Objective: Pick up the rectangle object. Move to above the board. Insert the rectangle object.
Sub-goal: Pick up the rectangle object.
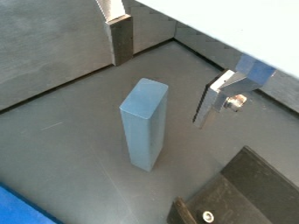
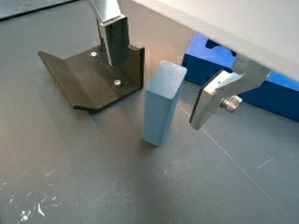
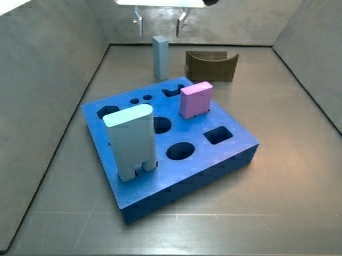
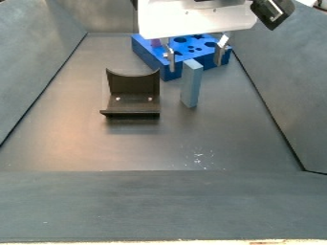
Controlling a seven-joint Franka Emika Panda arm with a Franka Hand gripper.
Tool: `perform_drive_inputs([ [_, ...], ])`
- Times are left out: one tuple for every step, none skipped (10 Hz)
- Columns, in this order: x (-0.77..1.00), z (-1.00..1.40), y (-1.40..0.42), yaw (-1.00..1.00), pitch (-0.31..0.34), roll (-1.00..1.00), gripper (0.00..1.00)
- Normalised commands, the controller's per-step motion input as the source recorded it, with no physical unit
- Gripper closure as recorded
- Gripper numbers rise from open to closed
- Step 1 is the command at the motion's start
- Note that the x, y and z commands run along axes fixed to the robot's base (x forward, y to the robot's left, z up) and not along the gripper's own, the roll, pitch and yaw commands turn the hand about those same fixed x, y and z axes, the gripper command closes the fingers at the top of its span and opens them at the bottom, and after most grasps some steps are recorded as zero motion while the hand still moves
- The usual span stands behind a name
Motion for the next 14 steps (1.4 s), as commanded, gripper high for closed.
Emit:
perform_drive_inputs([
  [-0.02,-0.27,-0.16,0.96,0.000,0.00,0.00],
  [-0.02,-0.33,-0.03,1.00,0.000,0.00,0.00],
  [-0.06,-0.24,-0.07,1.00,0.000,0.00,0.00],
  [-0.11,-0.13,-0.04,0.59,-0.026,-0.02,0.00],
  [0.00,0.00,0.00,0.02,0.000,0.00,0.00],
  [0.00,0.00,-0.02,0.00,0.000,0.00,0.00],
  [-0.16,-0.41,-0.20,0.06,-0.297,-0.06,0.00],
  [-0.15,-0.62,-0.13,0.05,-0.263,0.00,0.00],
  [-0.07,0.00,0.00,0.04,-0.060,0.00,0.00],
  [0.00,-0.08,0.00,0.00,-0.011,0.00,0.00],
  [-0.14,-0.53,-0.11,0.00,-0.269,0.00,0.00],
  [-0.26,-0.80,-0.15,0.00,-0.411,0.00,0.00],
  [-0.04,-0.21,-0.03,0.00,-0.134,0.00,0.00],
  [0.00,-0.03,-0.02,0.00,-0.014,0.00,0.00],
])
